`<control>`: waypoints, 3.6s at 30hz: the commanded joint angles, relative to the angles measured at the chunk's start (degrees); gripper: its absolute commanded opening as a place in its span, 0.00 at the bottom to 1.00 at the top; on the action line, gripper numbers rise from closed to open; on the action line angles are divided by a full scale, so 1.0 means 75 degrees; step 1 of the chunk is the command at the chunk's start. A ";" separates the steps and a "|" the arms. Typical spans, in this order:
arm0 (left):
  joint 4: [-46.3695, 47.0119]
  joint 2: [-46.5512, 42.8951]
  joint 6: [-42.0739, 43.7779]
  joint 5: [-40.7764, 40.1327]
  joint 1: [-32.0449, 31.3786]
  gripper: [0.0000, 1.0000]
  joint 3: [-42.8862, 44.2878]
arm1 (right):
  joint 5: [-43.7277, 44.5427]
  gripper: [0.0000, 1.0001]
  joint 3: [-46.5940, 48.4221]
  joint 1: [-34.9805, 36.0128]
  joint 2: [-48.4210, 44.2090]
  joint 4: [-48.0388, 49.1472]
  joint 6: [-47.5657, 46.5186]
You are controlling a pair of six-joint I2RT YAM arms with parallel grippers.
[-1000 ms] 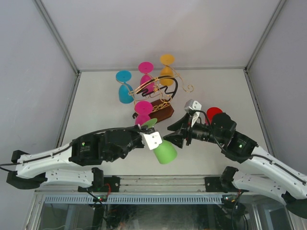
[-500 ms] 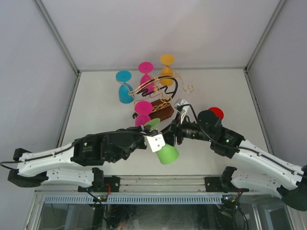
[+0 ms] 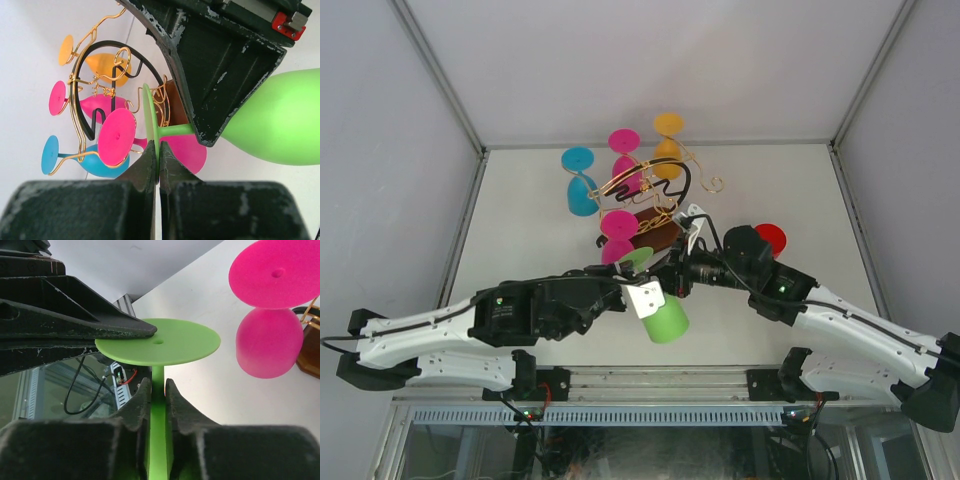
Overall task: Place the wine glass upside down on the wine glass rack
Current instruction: Turn the wine glass upside down at the wine rack.
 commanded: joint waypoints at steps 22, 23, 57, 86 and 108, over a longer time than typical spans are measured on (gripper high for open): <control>0.0767 -0.0535 -0.0618 -0.0496 -0.0048 0.40 0.0305 | 0.1522 0.00 -0.0136 0.0582 -0.0533 0.1010 -0.0904; 0.0762 -0.0594 -0.0692 -0.0464 -0.0048 0.41 0.0292 | 0.1630 0.00 -0.0158 0.0579 -0.0578 0.1016 -0.0929; 0.0890 -0.3196 -0.5064 0.4806 0.6266 0.63 -0.1600 | 0.1777 0.00 -0.2922 -0.2307 -0.1088 0.5369 -0.1942; 0.0241 -0.4746 -0.4642 0.3392 0.6714 0.64 -0.2676 | 0.1355 0.00 -0.2092 -0.3159 0.1781 0.7136 -0.2006; 0.0164 -0.4622 -0.4696 0.3599 0.6713 0.64 -0.2731 | 0.0265 0.00 -0.1477 -0.3159 0.2695 0.7158 -0.2307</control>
